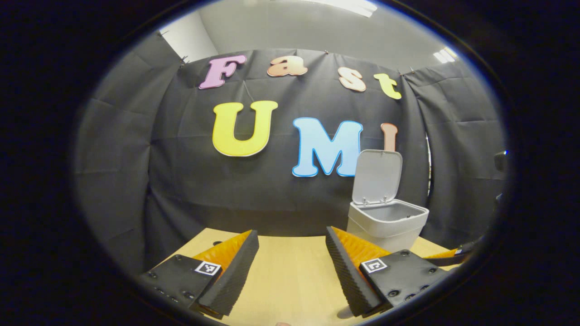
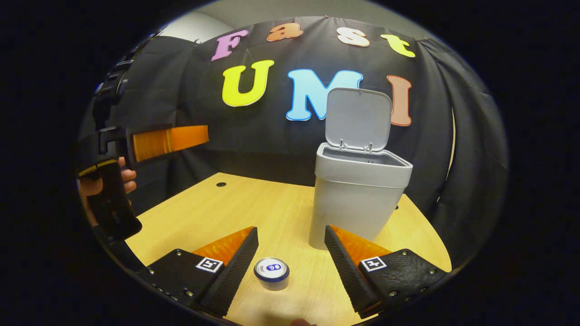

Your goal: Press the lid of the desktop garbage bin to open it, pick up the crumpled paper on the desktop and throw it into the bin, then pick up the pop can on the desktop and drop it into the bin, and finally close the garbage bin lid.

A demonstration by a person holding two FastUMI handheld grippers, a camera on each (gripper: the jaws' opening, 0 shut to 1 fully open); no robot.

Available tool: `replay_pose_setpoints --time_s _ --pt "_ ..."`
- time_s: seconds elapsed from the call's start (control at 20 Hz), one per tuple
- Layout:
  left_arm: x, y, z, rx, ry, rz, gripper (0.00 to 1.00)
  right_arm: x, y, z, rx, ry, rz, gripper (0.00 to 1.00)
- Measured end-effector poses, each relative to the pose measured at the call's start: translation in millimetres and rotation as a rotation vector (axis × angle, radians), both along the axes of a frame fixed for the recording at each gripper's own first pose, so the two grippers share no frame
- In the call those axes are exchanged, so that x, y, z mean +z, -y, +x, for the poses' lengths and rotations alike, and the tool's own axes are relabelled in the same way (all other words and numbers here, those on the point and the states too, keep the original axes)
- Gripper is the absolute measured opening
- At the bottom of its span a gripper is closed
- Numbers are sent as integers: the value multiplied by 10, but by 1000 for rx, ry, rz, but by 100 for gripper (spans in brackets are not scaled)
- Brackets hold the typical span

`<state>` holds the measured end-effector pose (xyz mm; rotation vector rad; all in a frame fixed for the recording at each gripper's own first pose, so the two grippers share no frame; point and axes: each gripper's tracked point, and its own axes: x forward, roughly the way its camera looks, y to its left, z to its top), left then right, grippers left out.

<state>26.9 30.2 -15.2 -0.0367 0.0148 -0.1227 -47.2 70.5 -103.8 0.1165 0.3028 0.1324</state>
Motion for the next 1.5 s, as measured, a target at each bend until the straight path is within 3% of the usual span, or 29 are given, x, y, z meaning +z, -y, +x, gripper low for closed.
replay_pose_setpoints --time_s 0.35,0.65,0.95,1.3,1.4,1.5 --pt "31 -184 -148 -29 7 31 98 -466 -305 131 10 -162 4 95" --pt "35 -64 -195 -51 -6 51 98 -860 -416 166 50 -315 16 95" --pt "4 -113 -190 -17 -27 41 98 -1205 -463 165 71 -426 -6 95" --pt "-131 -105 -105 4 -60 8 98 -1372 -491 128 114 -483 -38 95" --pt "-167 -63 -83 1 -69 7 98 -1388 -487 121 126 -485 -41 85" --pt "-199 -54 -67 2 -74 8 96 -1384 -461 120 132 -482 -43 84"
